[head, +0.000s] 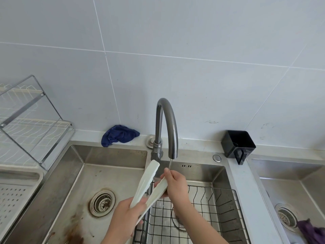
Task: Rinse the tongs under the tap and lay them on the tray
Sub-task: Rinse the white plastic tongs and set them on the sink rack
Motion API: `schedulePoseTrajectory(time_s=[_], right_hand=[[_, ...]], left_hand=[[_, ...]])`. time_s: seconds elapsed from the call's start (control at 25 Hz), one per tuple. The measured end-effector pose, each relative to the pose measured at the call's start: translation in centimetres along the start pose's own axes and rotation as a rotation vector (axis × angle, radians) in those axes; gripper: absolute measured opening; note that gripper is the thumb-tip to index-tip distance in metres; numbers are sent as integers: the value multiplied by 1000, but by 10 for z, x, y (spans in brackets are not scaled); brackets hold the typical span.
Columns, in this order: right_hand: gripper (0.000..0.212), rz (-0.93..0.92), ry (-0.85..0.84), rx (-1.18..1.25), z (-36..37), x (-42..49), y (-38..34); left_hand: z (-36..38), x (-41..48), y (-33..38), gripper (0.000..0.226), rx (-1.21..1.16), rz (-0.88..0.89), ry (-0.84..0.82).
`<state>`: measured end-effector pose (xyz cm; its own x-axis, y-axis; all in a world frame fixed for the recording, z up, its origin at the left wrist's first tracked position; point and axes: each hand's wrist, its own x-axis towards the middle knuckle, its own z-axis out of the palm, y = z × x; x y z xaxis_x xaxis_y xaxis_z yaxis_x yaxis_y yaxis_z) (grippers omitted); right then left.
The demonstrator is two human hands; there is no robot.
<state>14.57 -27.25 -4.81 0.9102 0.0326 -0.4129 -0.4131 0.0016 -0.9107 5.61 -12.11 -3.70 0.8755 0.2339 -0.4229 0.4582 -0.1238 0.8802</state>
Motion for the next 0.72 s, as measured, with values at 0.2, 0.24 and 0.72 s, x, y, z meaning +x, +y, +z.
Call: schedulePoseTrajectory(time_s=[0.2, 0.24, 0.72], right_hand=[[21, -7, -134, 74, -2, -7, 1], [21, -19, -143, 79, -2, -8, 1], [40, 105, -475, 824, 3, 0, -1]], left_hand=[[1, -1, -1, 15, -15, 25, 28], [0, -1, -2, 16, -8, 33, 28], [7, 6, 3, 27, -270, -115, 3]])
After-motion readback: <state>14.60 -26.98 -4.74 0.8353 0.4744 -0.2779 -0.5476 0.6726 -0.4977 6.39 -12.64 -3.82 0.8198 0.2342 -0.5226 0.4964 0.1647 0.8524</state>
